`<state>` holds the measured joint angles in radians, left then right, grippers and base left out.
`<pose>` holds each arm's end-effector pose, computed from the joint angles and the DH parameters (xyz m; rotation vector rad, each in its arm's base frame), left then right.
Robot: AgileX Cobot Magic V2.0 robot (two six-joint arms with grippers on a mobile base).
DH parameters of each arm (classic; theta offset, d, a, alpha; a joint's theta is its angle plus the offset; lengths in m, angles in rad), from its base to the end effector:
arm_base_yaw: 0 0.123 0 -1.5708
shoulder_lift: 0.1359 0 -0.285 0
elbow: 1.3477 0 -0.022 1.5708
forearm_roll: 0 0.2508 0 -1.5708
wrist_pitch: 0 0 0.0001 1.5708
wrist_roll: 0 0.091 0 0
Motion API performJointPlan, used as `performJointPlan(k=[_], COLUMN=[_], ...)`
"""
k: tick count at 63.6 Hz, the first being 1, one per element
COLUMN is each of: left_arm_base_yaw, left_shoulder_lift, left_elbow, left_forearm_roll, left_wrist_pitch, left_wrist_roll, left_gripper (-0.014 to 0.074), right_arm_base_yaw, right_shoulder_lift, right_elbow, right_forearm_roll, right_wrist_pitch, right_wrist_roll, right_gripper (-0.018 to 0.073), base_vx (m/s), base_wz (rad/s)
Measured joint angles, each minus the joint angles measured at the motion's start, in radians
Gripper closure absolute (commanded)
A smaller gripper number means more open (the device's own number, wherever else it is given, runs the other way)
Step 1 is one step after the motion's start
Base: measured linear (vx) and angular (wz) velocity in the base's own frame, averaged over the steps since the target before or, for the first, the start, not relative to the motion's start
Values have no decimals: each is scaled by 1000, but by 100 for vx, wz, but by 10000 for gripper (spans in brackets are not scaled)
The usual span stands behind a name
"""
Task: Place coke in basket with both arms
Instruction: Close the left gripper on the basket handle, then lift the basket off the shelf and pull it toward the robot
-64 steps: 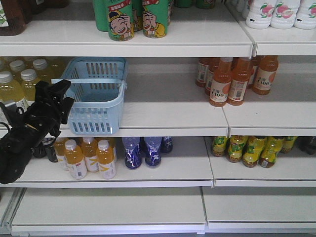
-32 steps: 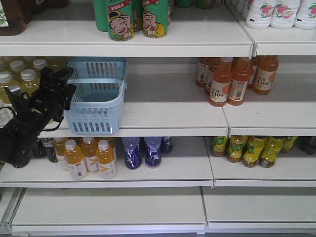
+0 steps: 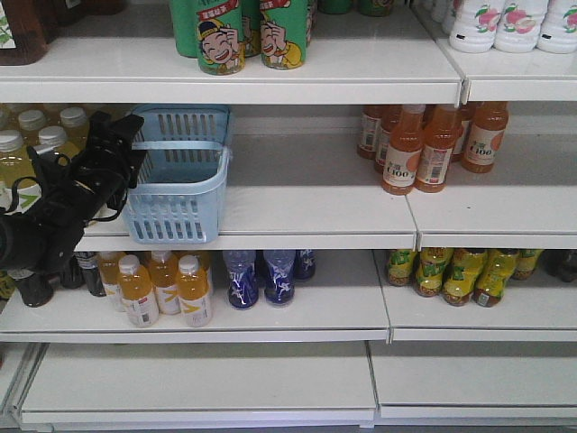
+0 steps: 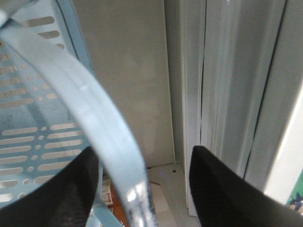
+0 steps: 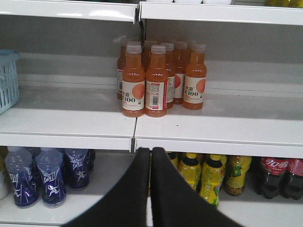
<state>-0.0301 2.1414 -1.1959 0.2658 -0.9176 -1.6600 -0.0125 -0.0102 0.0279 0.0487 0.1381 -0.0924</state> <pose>0.4538 -0.0326 0.1680 -0.9913 1.3785 -1.3451 0.0567 -0.0001 0.1918 -0.0311 1.6391 -0.0379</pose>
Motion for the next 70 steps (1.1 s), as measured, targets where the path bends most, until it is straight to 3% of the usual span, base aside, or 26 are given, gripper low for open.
performJointPlan(k=[17, 30, 37, 47, 57, 62, 70], left_arm_base_yaw=[0, 0, 0, 0, -23, -54, -99], left_shoulder_lift=[7, 7, 7, 1, -50, -116, -245], left_elbow=[0, 0, 0, -8, 14, 73, 186], left_forearm_roll=[126, 300, 460, 773, 1113, 1218, 1268], left_wrist_pitch=[-47, -187, -211, -261, -277, -248, -239], left_wrist_roll=[-1, -37, -126, -321, -393, -397, -416], left_gripper=[608, 604, 604, 604, 604, 604, 604], right_arm_base_yaw=[0, 0, 0, 0, 0, 0, 0], right_shoulder_lift=[0, 0, 0, 0, 0, 0, 0], right_elbow=[0, 0, 0, 0, 0, 0, 0], right_forearm_roll=[0, 0, 0, 0, 0, 0, 0], right_wrist_pitch=[0, 0, 0, 0, 0, 0, 1], right_wrist_roll=[0, 0, 0, 0, 0, 0, 0], right_gripper=[564, 564, 564, 564, 564, 564, 564], base_vx=[0, 0, 0, 0, 0, 0, 0], base_wz=[0, 0, 0, 0, 0, 0, 0])
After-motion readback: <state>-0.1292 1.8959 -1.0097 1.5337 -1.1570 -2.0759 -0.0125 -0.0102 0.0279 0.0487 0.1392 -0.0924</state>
